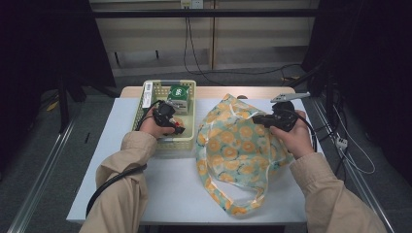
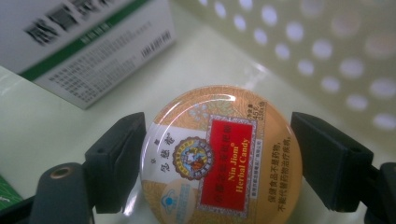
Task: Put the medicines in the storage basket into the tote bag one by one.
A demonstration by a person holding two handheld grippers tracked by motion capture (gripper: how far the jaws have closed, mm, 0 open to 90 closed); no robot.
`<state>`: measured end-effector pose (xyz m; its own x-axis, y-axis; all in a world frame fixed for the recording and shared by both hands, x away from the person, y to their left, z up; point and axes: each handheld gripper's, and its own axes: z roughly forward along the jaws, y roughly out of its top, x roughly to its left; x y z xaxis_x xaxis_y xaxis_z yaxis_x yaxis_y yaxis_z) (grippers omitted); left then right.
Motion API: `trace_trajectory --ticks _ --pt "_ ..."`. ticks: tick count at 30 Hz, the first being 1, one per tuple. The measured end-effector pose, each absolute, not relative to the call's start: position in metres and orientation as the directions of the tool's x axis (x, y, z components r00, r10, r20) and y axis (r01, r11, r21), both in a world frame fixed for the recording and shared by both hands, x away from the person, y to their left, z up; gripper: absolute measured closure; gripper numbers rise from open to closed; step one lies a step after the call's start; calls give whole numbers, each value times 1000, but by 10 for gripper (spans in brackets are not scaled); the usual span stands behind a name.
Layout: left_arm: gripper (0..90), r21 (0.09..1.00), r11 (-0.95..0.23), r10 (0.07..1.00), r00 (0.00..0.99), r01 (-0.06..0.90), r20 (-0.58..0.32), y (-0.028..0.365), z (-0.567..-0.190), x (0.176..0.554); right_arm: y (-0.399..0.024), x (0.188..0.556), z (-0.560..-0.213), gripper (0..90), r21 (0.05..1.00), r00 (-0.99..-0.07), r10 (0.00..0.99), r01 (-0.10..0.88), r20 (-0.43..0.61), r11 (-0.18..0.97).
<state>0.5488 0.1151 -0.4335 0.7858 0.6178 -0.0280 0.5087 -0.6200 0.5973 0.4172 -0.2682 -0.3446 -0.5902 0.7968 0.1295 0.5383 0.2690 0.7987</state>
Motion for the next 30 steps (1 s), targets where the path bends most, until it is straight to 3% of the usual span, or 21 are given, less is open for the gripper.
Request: trace_trajectory --ticks 1,6,10,20,30 --pt "205 609 -593 626 778 527 -64 116 -430 550 -268 417 -345 900 800 -590 797 538 131 267" --pt "205 650 -535 662 746 540 -74 113 -409 552 -268 418 -346 900 799 -590 797 540 134 266" --pt "205 700 -507 649 757 504 -75 106 -388 548 -267 419 -346 900 800 -588 798 539 133 264" --pt "205 763 -487 540 833 424 -118 90 -344 523 -266 422 -349 900 793 -574 808 550 131 262" --pt "205 766 -535 431 895 357 -116 62 -321 481 -260 425 -352 900 790 -566 814 555 131 259"
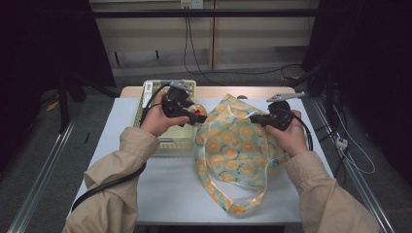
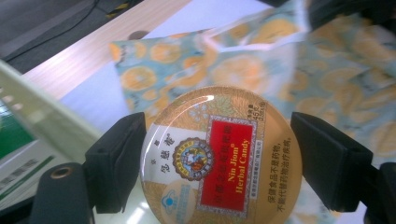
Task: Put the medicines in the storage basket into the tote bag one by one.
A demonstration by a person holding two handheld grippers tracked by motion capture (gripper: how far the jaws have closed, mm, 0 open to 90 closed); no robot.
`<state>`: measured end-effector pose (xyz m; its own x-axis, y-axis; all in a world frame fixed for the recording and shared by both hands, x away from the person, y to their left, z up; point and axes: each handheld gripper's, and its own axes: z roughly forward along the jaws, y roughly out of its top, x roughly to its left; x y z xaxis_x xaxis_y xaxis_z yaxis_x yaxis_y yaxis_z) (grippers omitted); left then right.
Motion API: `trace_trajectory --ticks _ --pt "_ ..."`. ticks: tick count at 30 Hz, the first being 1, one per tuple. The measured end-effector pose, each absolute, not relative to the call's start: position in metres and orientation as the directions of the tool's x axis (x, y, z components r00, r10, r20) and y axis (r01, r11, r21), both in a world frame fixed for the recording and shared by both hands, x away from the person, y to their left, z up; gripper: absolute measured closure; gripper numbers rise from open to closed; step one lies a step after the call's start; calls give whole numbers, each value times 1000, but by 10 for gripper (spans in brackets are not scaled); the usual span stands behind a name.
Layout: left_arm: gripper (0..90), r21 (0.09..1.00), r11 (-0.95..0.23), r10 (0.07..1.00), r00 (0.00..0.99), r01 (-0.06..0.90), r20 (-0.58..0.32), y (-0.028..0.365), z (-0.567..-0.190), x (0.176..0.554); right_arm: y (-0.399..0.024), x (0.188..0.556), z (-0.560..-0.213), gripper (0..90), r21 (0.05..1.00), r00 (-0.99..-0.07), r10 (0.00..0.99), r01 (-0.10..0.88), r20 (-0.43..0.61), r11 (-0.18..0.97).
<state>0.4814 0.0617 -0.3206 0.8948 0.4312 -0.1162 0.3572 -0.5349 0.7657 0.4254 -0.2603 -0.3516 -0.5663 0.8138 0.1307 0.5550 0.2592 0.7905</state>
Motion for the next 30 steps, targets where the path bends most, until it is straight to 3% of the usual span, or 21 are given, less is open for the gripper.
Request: trace_trajectory --ticks 11,30 --pt "206 815 -515 308 945 266 -114 36 -309 443 -250 432 -344 900 793 -564 816 551 127 258" --pt "205 796 -544 243 958 264 -151 -13 -364 428 -251 438 -348 900 790 -557 818 563 146 242"
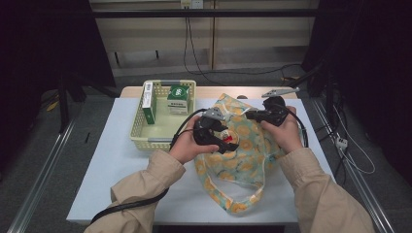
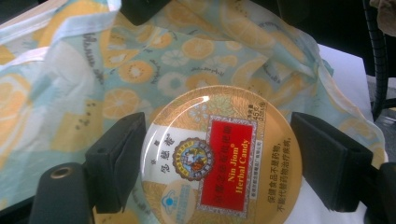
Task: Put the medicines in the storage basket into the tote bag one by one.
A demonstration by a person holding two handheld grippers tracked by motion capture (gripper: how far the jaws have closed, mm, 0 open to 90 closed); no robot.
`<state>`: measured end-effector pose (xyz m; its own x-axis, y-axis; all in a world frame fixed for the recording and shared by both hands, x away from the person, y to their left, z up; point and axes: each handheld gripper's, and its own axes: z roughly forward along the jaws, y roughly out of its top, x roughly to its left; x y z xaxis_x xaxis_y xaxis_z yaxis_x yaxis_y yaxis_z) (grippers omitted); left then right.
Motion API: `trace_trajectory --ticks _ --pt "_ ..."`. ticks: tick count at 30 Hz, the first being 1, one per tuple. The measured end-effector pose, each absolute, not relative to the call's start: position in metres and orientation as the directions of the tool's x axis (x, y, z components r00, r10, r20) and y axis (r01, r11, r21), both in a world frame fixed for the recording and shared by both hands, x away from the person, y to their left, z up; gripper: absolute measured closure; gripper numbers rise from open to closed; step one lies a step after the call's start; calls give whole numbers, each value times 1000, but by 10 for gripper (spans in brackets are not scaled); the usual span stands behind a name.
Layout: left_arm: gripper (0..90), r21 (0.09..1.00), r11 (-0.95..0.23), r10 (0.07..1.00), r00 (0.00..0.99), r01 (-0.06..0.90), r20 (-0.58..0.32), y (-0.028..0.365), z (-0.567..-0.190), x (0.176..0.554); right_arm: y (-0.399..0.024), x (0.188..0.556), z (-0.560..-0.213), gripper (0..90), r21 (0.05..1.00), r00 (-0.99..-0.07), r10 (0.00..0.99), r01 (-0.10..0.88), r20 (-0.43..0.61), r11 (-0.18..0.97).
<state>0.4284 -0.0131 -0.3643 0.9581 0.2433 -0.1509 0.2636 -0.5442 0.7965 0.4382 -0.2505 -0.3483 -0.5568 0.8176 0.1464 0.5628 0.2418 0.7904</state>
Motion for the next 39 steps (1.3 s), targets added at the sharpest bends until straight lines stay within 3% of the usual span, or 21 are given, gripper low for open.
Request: trace_trajectory --ticks 20,39 --pt "205 794 -536 278 948 285 -152 -37 -382 444 -269 465 -375 900 776 -495 849 604 186 182" --pt "204 805 -524 277 949 279 -149 -49 -392 448 -270 461 -369 900 785 -496 848 595 187 175"
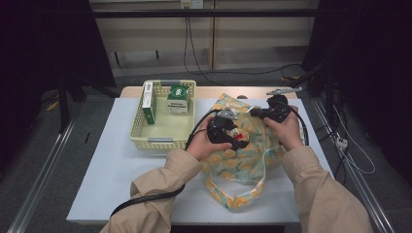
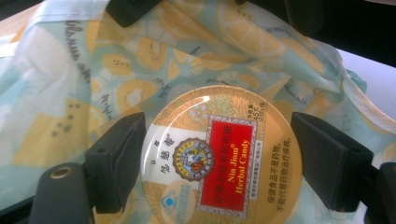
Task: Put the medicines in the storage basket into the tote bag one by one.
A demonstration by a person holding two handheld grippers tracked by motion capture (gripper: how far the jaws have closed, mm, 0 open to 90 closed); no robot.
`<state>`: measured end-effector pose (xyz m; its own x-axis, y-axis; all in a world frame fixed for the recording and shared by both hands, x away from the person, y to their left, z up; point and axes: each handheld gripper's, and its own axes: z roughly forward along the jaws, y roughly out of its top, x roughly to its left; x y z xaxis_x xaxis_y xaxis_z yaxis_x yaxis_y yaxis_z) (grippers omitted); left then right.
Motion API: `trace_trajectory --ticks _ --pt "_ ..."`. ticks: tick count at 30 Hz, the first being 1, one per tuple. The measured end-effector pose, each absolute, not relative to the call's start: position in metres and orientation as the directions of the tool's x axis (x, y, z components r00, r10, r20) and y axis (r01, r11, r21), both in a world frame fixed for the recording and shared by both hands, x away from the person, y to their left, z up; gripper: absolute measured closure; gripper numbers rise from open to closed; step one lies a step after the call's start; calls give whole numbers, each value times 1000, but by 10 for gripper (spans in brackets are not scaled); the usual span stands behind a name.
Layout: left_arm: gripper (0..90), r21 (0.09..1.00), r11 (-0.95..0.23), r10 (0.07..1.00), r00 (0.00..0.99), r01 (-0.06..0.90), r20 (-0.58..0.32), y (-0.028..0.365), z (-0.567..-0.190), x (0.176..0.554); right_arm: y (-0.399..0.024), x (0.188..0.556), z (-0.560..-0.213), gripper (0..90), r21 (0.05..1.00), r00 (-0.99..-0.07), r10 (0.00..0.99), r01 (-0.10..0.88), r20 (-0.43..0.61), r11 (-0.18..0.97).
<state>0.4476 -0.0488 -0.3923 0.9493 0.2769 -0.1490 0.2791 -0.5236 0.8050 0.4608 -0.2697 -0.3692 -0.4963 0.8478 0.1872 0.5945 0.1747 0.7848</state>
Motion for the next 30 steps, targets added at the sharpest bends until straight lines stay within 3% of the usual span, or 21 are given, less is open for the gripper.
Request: trace_trajectory --ticks 10,16,18,21,30 --pt "204 776 -535 323 930 333 -176 -58 -413 463 -265 458 -367 900 788 -514 836 588 191 182" --pt "204 789 -506 394 908 347 -147 -64 -418 490 -265 457 -365 900 789 -514 835 588 195 178" --pt "197 798 -467 460 876 380 -148 -63 -420 499 -266 456 -365 900 790 -513 836 588 198 174" --pt "122 808 -430 449 872 403 -196 -61 -417 501 -266 455 -364 900 788 -514 835 590 199 175" --pt "111 806 -465 396 900 366 -181 -45 -402 480 -267 450 -364 900 786 -510 839 592 191 180"
